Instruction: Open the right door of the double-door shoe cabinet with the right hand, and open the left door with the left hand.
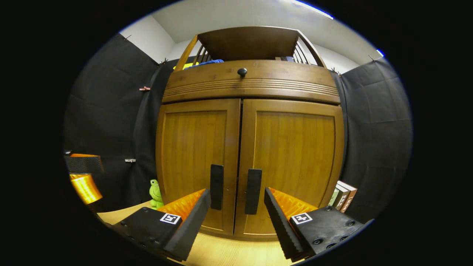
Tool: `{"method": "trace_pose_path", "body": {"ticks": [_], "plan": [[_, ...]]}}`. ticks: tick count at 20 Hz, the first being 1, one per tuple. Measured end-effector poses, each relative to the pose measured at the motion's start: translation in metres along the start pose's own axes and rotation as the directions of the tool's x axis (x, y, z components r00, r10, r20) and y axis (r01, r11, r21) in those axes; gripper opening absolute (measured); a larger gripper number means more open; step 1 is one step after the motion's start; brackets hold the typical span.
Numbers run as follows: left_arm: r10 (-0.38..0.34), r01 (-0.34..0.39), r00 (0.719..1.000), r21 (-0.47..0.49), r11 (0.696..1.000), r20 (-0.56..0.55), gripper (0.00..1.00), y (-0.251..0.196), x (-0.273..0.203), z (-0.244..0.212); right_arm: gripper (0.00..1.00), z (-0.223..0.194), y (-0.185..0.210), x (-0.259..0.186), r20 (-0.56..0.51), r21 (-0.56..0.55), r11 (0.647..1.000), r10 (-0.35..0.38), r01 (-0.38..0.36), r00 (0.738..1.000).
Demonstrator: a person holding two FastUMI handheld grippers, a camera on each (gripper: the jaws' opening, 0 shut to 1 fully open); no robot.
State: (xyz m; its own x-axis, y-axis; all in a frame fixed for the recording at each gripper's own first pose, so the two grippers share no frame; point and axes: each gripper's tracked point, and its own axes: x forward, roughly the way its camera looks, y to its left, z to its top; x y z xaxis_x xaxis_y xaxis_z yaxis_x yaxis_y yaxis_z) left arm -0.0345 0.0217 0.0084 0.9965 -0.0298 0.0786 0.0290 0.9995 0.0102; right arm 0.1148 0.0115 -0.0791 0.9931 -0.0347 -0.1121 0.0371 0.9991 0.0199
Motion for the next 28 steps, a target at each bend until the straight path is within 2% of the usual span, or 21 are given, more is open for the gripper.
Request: {"method": "trace_pose_path", "body": {"ticks": [3,4,7,11,12,14,16,17,22,25,26,28], "plan": [[-0.012,0.012,1.0,-0.003,1.0,-0.007,0.93,0.005,0.002,-0.003,0.92,-0.011,-0.011,0.025,-0.011,-0.014,0.999,-0.047,0.046,0.999],[-0.011,0.011,1.0,-0.004,1.0,-0.008,0.93,0.007,0.003,-0.003,0.82,-0.015,-0.015,0.034,-0.019,-0.016,0.998,-0.059,0.059,0.998],[-0.004,0.004,1.0,-0.004,1.0,-0.004,0.93,0.014,0.003,-0.005,0.86,-0.024,-0.021,0.051,-0.028,-0.004,0.996,-0.085,0.084,0.996],[0.008,-0.008,1.0,-0.005,1.0,-0.008,0.93,0.023,0.005,-0.009,0.86,-0.028,-0.031,0.074,-0.028,0.004,0.992,-0.124,0.124,0.992],[0.011,-0.011,1.0,-0.007,1.0,-0.008,0.93,0.025,0.006,-0.009,0.75,-0.029,-0.033,0.079,-0.029,0.0,0.992,-0.129,0.129,0.991],[0.018,-0.018,1.0,-0.009,1.0,-0.01,0.93,0.03,0.006,-0.011,0.77,-0.035,-0.034,0.087,-0.036,-0.007,0.991,-0.135,0.135,0.99],[0.029,-0.029,0.999,-0.009,1.0,-0.016,0.93,0.034,0.007,-0.014,0.71,-0.039,-0.037,0.097,-0.039,-0.01,0.99,-0.143,0.143,0.989],[0.036,-0.036,0.999,-0.007,0.999,-0.019,0.93,0.037,0.008,-0.016,0.74,-0.043,-0.039,0.098,-0.04,-0.016,0.988,-0.152,0.151,0.988],[0.069,-0.069,0.997,-0.007,0.998,-0.038,0.94,0.05,0.007,-0.022,0.31,-0.042,-0.033,0.103,-0.039,-0.037,0.99,-0.136,0.135,0.99],[0.076,-0.077,0.997,-0.022,0.997,-0.031,0.93,0.051,0.004,-0.019,0.27,-0.044,-0.032,0.1,-0.052,-0.072,0.99,-0.123,0.119,0.991],[0.078,-0.078,0.997,-0.025,0.997,-0.027,0.94,0.051,0.003,-0.018,0.22,-0.043,-0.032,0.099,-0.048,-0.095,0.989,-0.119,0.114,0.992],[0.083,-0.083,0.996,-0.026,0.996,-0.017,0.94,0.051,0.0,-0.014,0.22,-0.041,-0.031,0.093,-0.056,-0.103,0.99,-0.099,0.093,0.994]]}}
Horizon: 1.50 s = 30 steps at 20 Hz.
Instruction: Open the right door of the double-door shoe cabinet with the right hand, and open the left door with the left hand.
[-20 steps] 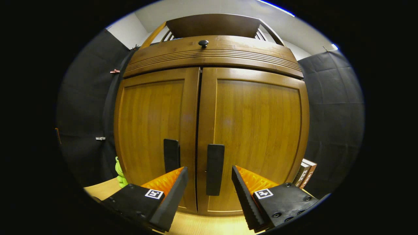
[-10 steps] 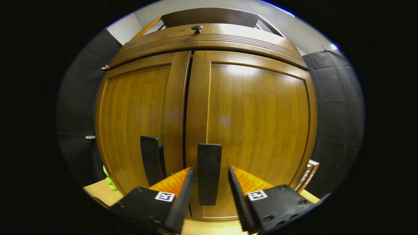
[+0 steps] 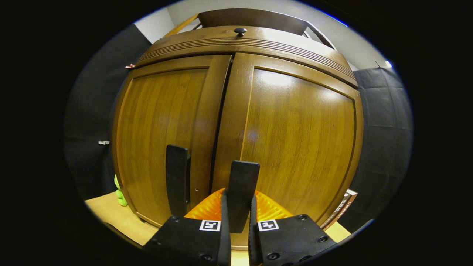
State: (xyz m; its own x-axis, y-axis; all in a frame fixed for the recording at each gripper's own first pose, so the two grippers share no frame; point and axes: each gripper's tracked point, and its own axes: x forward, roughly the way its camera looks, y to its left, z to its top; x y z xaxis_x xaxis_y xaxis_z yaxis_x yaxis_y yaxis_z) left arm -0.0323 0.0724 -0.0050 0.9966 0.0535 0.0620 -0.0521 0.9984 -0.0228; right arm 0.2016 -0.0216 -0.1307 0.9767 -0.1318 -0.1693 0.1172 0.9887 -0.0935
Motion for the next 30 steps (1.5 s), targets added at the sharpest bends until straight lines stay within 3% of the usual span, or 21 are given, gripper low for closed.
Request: {"method": "trace_pose_path", "body": {"ticks": [3,9,28,30], "plan": [[0.0,0.0,1.0,-0.005,1.0,0.012,0.94,-0.008,-0.006,0.004,0.17,-0.006,0.0,-0.018,-0.023,0.034,0.999,0.04,-0.039,0.999],[-0.016,0.016,1.0,0.004,1.0,0.008,0.93,-0.026,-0.013,0.006,0.17,-0.003,-0.008,-0.052,-0.029,0.042,0.997,0.07,-0.069,0.997],[-0.146,0.145,0.989,0.05,0.988,0.011,0.94,-0.134,0.011,0.0,0.17,-0.001,-0.085,-0.169,-0.015,0.02,0.998,0.066,-0.066,0.998],[-0.164,0.163,0.986,0.044,0.986,0.012,0.93,-0.145,0.016,0.0,0.22,-0.002,-0.095,-0.177,-0.017,0.02,0.998,0.054,-0.053,0.998]]}}
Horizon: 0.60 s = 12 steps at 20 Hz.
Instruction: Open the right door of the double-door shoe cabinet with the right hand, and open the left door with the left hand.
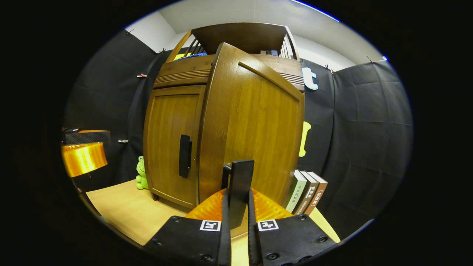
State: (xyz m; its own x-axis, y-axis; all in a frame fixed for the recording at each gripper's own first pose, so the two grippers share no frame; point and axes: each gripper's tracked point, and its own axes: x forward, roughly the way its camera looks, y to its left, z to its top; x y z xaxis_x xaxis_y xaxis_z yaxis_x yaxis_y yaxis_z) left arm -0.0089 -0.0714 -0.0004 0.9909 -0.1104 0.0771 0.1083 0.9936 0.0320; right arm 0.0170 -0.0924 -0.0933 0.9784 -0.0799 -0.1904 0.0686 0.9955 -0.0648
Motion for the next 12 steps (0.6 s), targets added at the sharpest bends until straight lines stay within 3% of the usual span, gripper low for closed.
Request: {"method": "trace_pose_path", "body": {"ticks": [9,12], "plan": [[0.062,-0.063,0.996,0.003,0.998,0.063,0.93,-0.008,0.022,0.01,0.2,-0.001,-0.043,-0.031,0.015,-0.055,0.995,-0.076,0.077,0.997],[0.065,-0.066,0.996,0.004,0.998,0.063,0.9,-0.016,0.029,0.009,0.15,-0.002,-0.059,-0.04,0.012,-0.057,0.993,-0.102,0.103,0.995]]}}
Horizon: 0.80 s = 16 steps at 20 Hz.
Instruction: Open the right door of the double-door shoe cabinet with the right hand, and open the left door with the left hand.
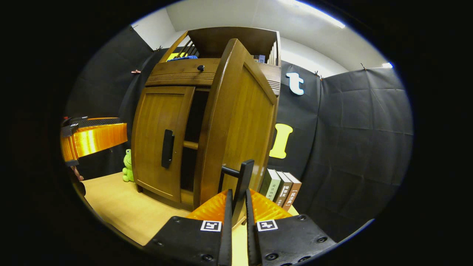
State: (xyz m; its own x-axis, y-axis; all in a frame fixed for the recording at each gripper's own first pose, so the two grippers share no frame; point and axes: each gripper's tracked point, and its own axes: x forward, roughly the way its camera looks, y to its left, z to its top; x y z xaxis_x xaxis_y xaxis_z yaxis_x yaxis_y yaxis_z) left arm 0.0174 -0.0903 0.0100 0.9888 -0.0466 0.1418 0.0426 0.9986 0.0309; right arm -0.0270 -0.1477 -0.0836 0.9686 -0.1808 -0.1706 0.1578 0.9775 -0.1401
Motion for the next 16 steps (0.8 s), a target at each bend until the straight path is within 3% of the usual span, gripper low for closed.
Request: {"method": "trace_pose_path", "body": {"ticks": [1,3,5,6,8,9,10,15,16], "plan": [[-0.001,0.001,1.0,-0.003,1.0,0.0,0.9,-0.002,0.001,-0.001,0.2,-0.001,-0.005,-0.002,-0.007,0.01,1.0,-0.006,0.006,1.0],[0.002,-0.002,1.0,-0.009,1.0,0.001,0.92,-0.006,0.006,-0.001,0.15,-0.007,-0.019,-0.002,-0.018,0.032,0.999,-0.018,0.018,1.0],[0.003,-0.003,1.0,-0.017,1.0,0.003,0.92,-0.009,0.009,-0.001,0.15,-0.009,-0.033,-0.005,-0.021,0.039,0.998,-0.039,0.039,0.999],[0.002,-0.002,1.0,-0.02,1.0,0.004,0.92,-0.011,0.011,0.0,0.2,-0.011,-0.042,-0.007,-0.021,0.035,0.998,-0.056,0.057,0.998],[0.005,-0.005,1.0,-0.024,1.0,0.003,0.9,-0.012,0.017,-0.001,0.16,-0.012,-0.06,-0.011,-0.017,0.015,0.995,-0.099,0.099,0.995],[0.008,-0.008,1.0,-0.024,1.0,0.001,0.92,-0.011,0.02,-0.003,0.05,-0.014,-0.067,-0.013,-0.013,0.007,0.994,-0.111,0.111,0.994],[0.015,-0.015,1.0,-0.024,1.0,-0.002,0.9,-0.009,0.023,-0.004,0.11,-0.014,-0.07,-0.015,-0.019,0.014,0.994,-0.108,0.108,0.994],[0.062,-0.063,0.997,-0.025,0.998,-0.035,0.92,0.004,0.035,-0.017,0.1,-0.016,-0.087,-0.022,-0.031,0.021,0.992,-0.125,0.126,0.992],[0.07,-0.071,0.997,-0.026,0.997,-0.038,0.92,0.006,0.036,-0.018,0.16,-0.016,-0.091,-0.025,-0.031,0.018,0.99,-0.137,0.138,0.99]]}}
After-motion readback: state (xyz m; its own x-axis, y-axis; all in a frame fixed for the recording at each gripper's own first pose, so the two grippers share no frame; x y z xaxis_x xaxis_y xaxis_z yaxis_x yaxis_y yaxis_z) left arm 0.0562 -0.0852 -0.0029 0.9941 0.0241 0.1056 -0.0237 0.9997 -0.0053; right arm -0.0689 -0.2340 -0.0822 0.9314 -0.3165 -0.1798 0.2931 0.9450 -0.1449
